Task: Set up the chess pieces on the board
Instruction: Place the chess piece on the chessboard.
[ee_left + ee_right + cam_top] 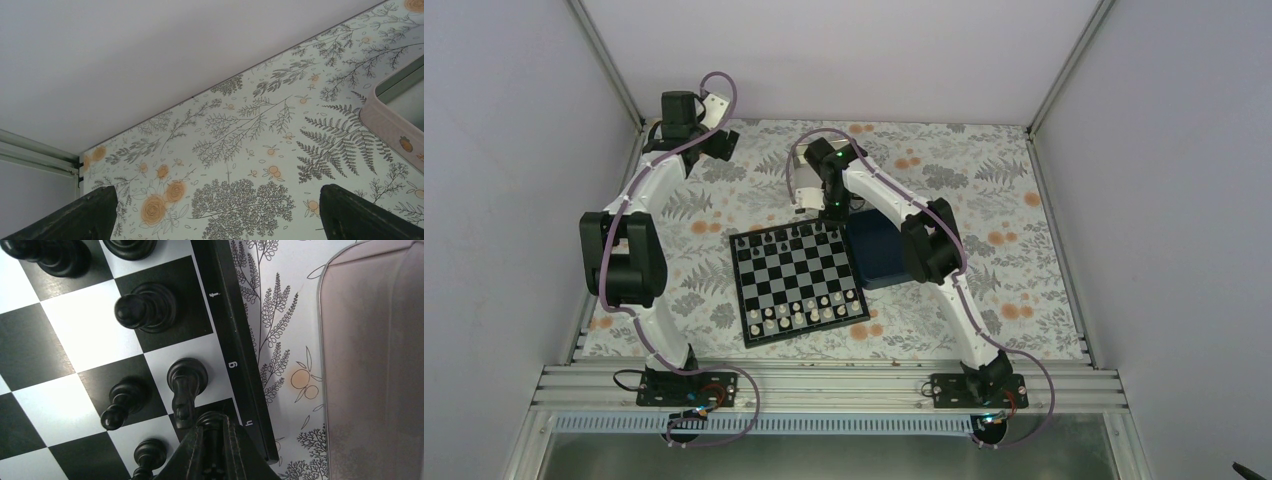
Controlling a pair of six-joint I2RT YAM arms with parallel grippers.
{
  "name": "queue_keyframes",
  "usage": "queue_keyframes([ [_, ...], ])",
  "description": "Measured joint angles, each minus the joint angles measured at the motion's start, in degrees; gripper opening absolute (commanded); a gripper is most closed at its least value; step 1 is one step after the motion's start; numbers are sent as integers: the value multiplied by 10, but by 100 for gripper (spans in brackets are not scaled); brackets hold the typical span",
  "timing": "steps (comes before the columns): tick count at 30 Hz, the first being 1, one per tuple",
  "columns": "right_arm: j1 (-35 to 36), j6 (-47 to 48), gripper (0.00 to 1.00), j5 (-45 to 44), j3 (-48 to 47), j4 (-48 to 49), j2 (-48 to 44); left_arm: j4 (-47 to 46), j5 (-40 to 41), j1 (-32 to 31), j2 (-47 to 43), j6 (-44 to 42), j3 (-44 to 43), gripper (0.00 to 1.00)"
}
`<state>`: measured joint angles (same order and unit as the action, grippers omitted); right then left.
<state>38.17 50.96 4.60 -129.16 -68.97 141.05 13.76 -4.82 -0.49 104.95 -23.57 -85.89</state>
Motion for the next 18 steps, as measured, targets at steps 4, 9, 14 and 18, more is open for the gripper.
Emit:
queue_keyframes([
  [4,0,0,8,0,2,0,0,0,0,1,0,1,0,100],
  [9,-4,0,7,0,7,0,0,0,-2,1,0,1,0,100],
  [14,-4,0,8,1,7,1,0,1,-4,1,0,2,0,100],
  [18,-5,0,17,0,13,5,-3,1,-4,1,0,2,0,100],
])
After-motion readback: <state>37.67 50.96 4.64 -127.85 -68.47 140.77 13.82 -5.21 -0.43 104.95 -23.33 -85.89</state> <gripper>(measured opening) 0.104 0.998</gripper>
